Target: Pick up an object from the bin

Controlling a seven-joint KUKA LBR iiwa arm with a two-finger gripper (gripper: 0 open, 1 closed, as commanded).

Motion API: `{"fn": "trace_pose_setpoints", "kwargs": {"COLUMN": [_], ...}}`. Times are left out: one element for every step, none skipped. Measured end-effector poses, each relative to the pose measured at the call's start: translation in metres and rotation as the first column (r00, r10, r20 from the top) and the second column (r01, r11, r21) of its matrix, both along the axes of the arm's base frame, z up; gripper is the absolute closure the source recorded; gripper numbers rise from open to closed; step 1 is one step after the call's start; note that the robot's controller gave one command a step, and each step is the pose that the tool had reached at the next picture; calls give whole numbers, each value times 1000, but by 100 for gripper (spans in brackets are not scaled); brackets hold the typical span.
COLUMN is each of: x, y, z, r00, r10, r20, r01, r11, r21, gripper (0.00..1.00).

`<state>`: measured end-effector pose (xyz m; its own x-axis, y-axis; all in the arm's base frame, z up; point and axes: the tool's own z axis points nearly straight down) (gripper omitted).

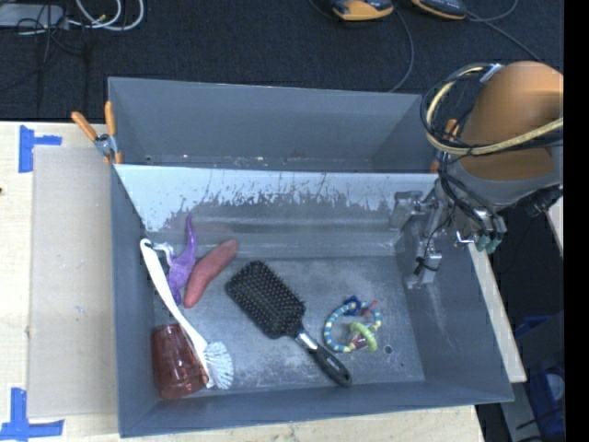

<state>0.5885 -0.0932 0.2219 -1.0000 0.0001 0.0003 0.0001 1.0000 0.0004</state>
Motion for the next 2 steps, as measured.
{"fn": "trace_pose_setpoints", "kwargs": {"x": [0,14], "y": [14,41], "z": [-48,-68], "r00": [992,871], "r10": [130,491], "r20": [-1,2], "r01": [-130,-491], "r11": [992,871], "r21": [1,0], "gripper": [0,0]}}
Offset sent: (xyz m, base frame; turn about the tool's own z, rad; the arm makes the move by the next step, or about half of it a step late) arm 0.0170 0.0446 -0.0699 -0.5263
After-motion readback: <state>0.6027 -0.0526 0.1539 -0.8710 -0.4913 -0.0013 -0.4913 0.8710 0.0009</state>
